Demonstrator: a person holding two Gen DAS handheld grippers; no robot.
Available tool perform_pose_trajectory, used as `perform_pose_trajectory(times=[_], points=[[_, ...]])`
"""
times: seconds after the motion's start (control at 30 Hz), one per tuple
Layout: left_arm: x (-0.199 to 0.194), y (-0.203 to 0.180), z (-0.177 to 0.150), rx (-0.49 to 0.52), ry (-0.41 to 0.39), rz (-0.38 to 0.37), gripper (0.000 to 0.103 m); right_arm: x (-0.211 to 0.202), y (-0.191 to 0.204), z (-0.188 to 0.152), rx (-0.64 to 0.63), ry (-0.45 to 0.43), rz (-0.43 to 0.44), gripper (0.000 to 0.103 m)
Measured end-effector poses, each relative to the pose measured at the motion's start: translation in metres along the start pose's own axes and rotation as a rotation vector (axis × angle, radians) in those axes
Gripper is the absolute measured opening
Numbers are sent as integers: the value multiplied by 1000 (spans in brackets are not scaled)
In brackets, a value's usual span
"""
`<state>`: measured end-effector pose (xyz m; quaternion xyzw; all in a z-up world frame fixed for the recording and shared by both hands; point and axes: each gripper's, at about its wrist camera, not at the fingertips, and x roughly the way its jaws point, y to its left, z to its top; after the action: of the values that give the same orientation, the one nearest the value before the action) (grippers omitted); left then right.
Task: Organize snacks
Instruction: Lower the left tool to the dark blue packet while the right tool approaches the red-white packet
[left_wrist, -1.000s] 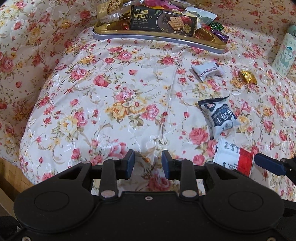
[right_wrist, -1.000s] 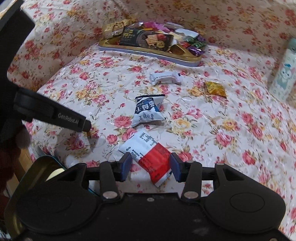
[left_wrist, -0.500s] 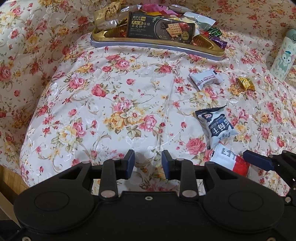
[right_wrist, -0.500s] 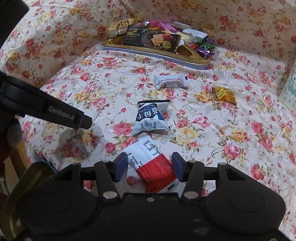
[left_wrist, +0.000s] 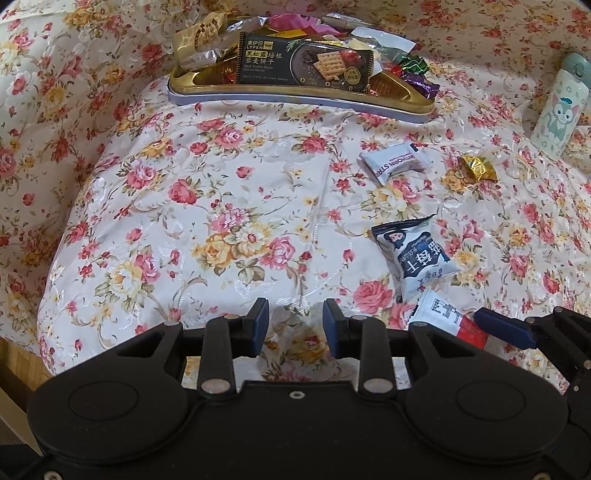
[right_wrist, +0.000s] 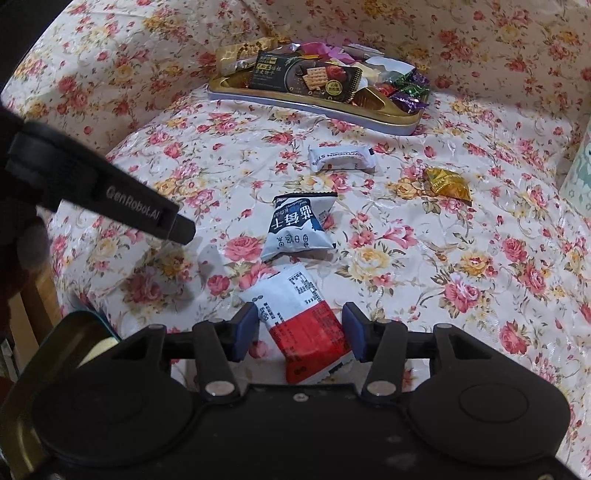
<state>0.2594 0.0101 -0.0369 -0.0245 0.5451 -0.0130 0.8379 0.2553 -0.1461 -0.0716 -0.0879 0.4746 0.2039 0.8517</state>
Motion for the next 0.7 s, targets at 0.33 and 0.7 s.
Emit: perform_pose_trajectory(times=[0.33, 0.7], points=[[-3, -12, 9, 20, -8, -31, 40, 3, -1, 2, -15, 2, 16, 53], [-2, -30, 33, 34, -23, -95, 40, 3, -2, -1, -23, -1, 1, 49]])
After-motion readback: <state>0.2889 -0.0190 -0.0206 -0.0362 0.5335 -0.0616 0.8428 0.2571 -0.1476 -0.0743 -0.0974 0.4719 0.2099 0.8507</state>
